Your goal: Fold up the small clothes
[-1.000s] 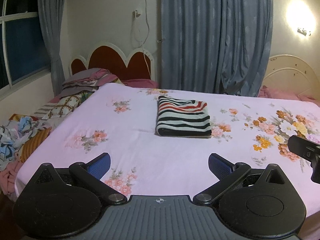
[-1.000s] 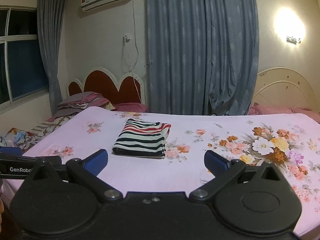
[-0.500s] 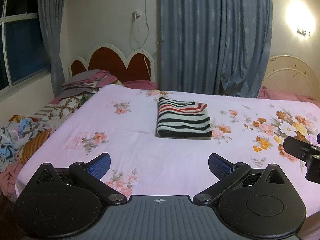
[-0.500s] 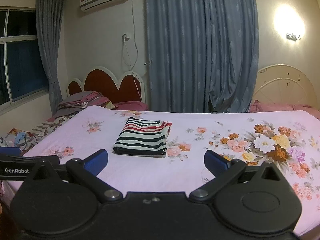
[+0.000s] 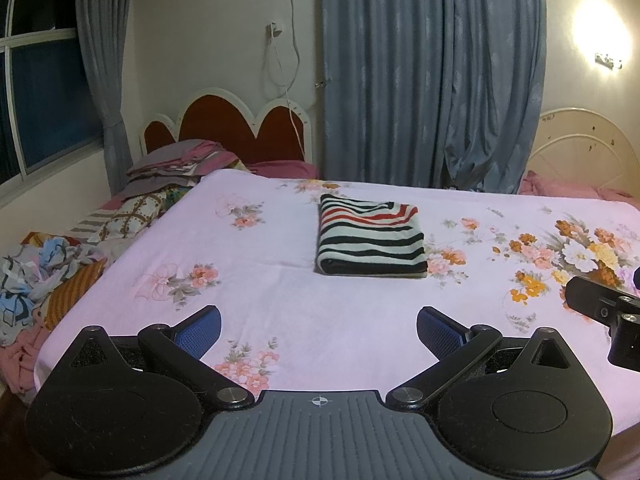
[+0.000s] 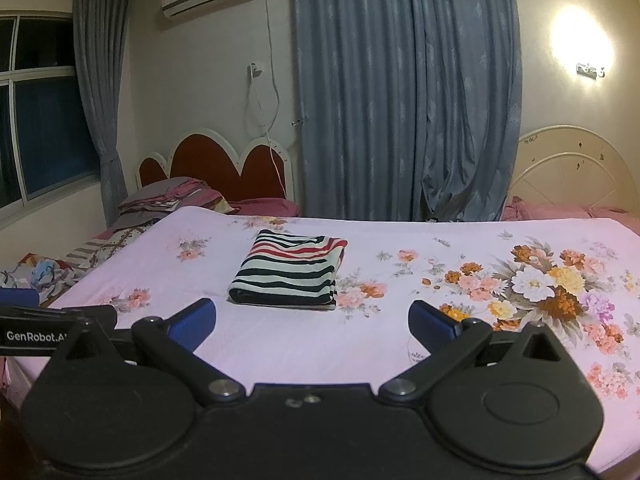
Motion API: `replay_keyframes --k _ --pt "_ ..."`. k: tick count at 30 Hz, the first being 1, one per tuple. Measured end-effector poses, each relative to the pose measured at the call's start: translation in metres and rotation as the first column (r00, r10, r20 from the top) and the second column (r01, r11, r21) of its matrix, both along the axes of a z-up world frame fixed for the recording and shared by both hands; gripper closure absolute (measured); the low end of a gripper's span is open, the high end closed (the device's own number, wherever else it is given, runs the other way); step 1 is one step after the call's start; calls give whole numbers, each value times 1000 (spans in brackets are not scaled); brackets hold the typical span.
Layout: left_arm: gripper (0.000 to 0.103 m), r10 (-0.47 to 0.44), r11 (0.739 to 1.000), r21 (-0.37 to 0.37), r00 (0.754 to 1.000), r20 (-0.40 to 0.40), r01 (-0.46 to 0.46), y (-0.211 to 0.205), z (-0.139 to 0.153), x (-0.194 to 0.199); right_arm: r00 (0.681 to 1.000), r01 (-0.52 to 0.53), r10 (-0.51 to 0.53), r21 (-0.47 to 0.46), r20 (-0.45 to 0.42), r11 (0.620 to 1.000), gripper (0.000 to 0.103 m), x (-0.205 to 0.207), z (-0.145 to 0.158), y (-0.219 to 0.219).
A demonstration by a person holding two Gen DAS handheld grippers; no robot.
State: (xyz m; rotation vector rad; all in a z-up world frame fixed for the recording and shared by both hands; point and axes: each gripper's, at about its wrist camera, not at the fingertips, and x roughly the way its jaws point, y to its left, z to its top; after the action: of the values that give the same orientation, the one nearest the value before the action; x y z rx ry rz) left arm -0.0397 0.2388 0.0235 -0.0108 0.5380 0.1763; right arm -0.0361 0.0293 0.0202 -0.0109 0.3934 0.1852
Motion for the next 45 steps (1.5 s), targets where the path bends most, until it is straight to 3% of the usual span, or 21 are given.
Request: replay_keyframes --k 30,45 --pt "0 -9 1000 -8 1000 -19 9 0 -9 3 1000 6 -6 0 -23 1000 1 8 -2 -2" --pt "0 -78 997 -15 995 -66 77 -2 -28 36 997 27 -27 -11 -73 1000 1 30 -16 -6"
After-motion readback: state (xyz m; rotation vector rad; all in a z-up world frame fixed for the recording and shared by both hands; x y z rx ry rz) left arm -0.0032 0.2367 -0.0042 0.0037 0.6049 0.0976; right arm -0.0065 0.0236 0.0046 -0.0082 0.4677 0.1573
